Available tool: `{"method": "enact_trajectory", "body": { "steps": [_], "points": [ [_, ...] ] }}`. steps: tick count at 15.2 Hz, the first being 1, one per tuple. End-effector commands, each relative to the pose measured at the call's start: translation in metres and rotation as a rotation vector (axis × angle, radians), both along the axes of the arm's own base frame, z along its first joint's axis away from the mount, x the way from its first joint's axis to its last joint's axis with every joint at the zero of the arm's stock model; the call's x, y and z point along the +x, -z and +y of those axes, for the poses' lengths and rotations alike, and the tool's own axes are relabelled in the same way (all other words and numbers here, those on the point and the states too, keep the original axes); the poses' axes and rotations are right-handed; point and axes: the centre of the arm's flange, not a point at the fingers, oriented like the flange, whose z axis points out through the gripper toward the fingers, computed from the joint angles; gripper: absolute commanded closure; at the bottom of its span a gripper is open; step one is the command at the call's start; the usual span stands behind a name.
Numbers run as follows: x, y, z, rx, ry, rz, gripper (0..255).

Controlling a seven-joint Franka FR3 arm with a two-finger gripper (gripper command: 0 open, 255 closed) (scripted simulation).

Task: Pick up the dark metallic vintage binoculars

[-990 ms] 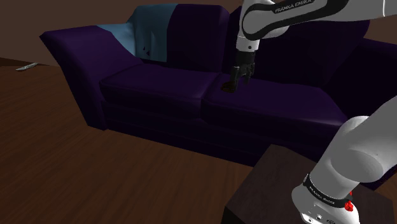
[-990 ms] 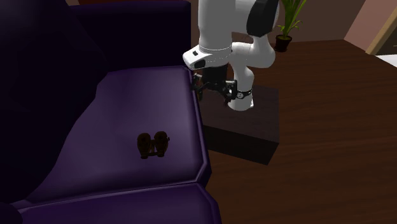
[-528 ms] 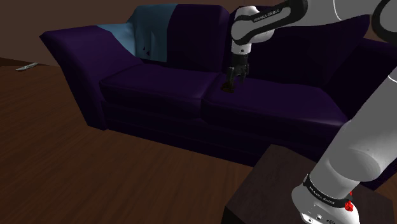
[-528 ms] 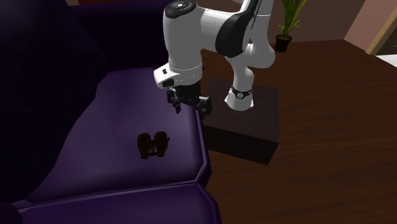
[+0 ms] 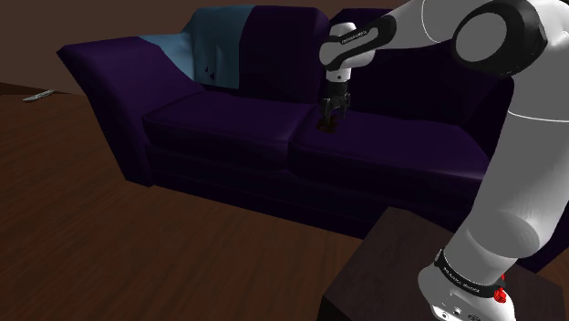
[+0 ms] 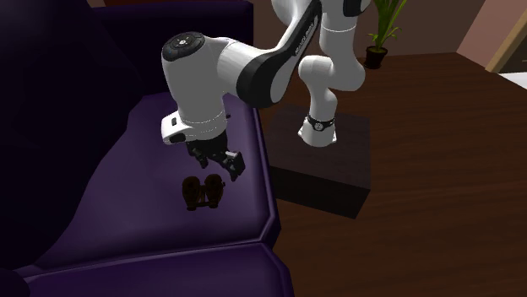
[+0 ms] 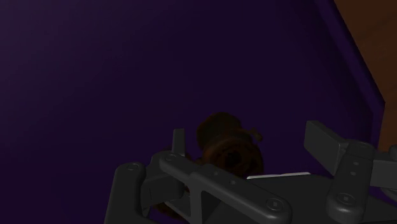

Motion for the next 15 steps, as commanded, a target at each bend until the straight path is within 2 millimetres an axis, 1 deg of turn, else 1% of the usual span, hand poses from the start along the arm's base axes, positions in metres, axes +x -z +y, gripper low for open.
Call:
{"method": "enact_trajectory", "body": {
  "steps": [1,7,9,10,15],
  "points": [
    [0.009,0.008,-0.008,-0.002,0.003,0.003,0],
    [0.009,0.039,-0.008,-0.002,0.003,0.003,0],
    [0.009,0.042,-0.008,-0.002,0.003,0.003,0],
    [0.009,0.042,-0.008,-0.002,0.003,0.003,255],
    [0.008,0.043,-0.008,-0.002,0.003,0.003,255]
  ]
}}
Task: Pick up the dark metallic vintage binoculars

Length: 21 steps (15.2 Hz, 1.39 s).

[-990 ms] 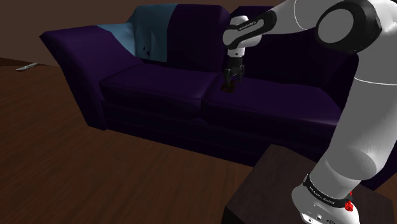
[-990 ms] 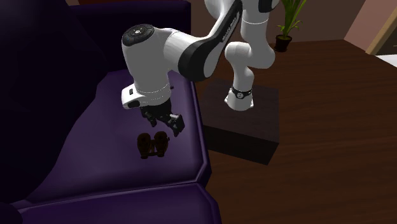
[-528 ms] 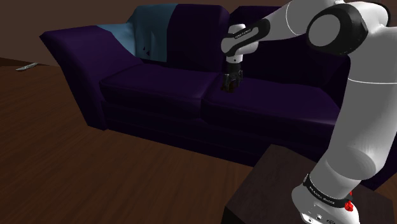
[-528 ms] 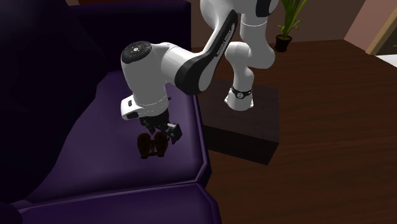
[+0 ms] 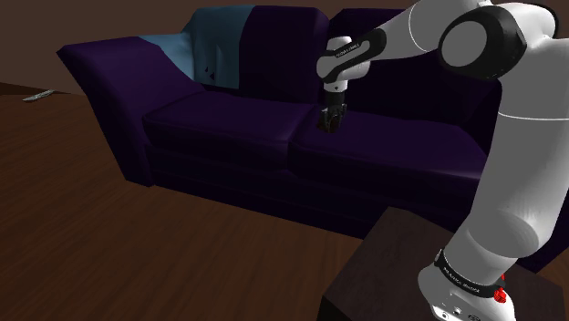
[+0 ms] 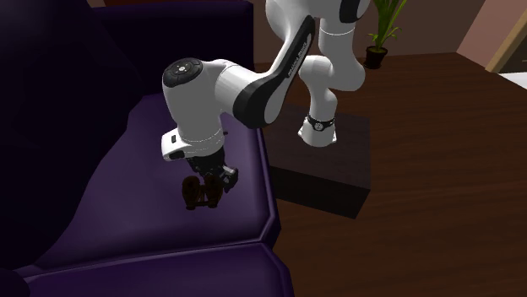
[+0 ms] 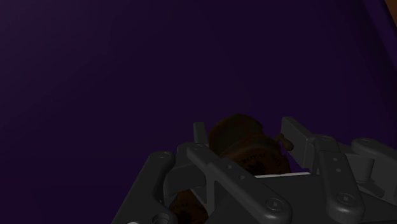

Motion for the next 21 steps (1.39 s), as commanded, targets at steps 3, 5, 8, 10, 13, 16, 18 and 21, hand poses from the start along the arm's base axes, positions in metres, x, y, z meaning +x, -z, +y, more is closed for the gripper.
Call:
{"method": "enact_trajectory", "body": {
  "steps": [3,5,8,10,13,16,18,21],
  "points": [
    [-0.001,0.003,0.0,0.001,0.001,0.006,255],
    [-0.001,-0.003,-0.001,0.001,0.001,0.006,255],
    [-0.001,-0.019,-0.001,0.001,0.001,0.006,255],
    [-0.001,-0.03,-0.001,0.001,0.001,0.006,255],
    [-0.001,-0.045,-0.001,0.001,0.001,0.006,255],
    [-0.001,-0.061,-0.001,0.001,0.001,0.006,255],
    [-0.001,-0.072,-0.001,0.001,0.001,0.006,255],
    [-0.001,-0.078,-0.001,0.001,0.001,0.006,255]
  ]
}}
